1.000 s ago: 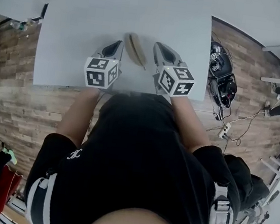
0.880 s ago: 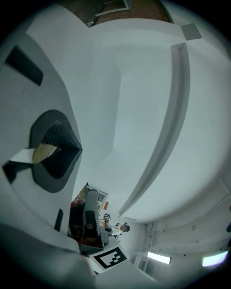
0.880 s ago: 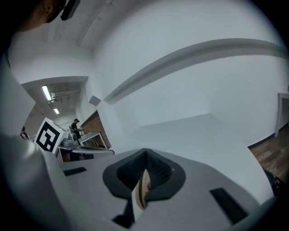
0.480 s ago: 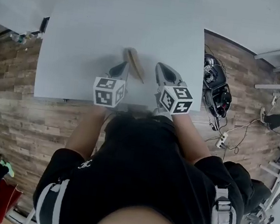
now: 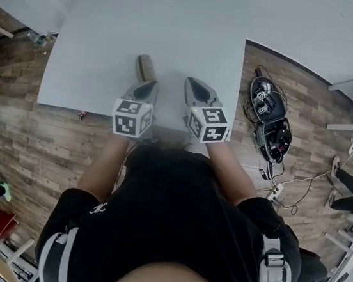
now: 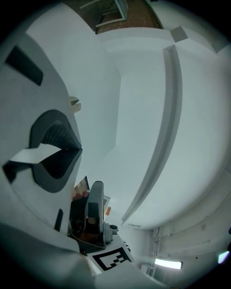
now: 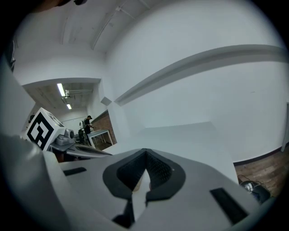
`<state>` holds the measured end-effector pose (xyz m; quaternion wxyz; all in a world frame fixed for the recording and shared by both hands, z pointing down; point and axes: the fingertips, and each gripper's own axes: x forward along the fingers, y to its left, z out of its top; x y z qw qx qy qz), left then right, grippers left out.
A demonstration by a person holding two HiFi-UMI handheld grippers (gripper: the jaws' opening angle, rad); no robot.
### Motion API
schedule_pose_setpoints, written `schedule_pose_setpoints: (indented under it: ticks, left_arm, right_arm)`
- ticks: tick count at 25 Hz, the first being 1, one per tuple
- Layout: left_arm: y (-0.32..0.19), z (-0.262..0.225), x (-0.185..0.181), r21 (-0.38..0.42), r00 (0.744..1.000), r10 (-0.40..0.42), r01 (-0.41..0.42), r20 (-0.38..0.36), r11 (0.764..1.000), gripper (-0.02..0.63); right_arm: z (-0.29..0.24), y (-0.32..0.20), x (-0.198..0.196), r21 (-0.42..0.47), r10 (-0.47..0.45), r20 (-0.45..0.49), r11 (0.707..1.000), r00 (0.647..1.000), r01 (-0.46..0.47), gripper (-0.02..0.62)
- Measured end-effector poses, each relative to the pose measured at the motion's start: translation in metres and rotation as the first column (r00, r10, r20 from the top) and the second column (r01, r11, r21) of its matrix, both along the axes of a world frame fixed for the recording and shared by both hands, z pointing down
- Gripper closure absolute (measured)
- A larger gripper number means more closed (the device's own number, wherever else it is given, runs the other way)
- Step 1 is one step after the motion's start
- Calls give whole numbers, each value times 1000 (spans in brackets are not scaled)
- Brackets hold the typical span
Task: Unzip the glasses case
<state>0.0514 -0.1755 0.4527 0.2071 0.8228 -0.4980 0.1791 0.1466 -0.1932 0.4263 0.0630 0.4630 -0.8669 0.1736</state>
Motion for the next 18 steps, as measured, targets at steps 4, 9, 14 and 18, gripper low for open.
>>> schedule_pose_setpoints:
  ticks: [4, 9, 14, 18]
  left_arm:
    - [24, -2, 27, 7, 995, -97, 97, 15, 995, 604]
    - [47, -1, 30, -39, 977, -211, 210, -13, 977, 604]
    - [46, -5, 34, -32, 971, -241, 241, 8, 970, 604]
    - [47, -6, 35, -28, 972, -233, 233, 28, 972, 604]
  right_arm:
    - [5, 11, 42, 0, -48, 0, 999, 999, 48, 583]
    - [8, 20, 67, -13, -82, -8, 997, 997, 82, 583]
    - [11, 22, 70, -30, -116, 9, 993, 993, 117, 583]
    - [8, 18, 66, -30, -124, 15, 992, 992, 125, 583]
